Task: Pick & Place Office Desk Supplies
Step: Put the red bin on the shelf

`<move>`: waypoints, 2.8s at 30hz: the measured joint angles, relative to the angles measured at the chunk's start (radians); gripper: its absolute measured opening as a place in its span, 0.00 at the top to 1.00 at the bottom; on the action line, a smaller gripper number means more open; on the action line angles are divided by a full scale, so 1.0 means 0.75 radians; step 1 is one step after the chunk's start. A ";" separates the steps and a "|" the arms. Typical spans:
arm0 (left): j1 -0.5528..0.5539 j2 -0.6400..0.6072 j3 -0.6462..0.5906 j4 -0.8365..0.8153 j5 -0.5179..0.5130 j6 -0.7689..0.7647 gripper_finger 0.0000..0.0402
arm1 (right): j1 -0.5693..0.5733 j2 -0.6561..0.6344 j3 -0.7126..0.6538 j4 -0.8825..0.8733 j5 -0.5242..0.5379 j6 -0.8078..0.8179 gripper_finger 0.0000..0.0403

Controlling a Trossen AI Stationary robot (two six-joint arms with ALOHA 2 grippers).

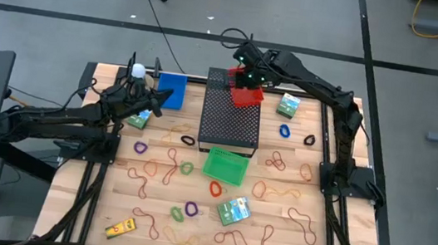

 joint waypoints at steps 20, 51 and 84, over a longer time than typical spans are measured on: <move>0.001 0.000 0.000 0.019 0.062 -0.050 0.95 | -0.177 -0.176 -0.321 0.117 -0.013 -0.383 0.56; 0.000 0.000 0.000 0.018 0.057 -0.091 0.95 | -0.225 -0.182 -0.505 0.235 0.083 0.002 0.98; 0.000 0.000 0.000 0.007 0.091 -0.086 0.95 | -0.245 -0.184 -0.505 0.150 0.192 0.138 0.94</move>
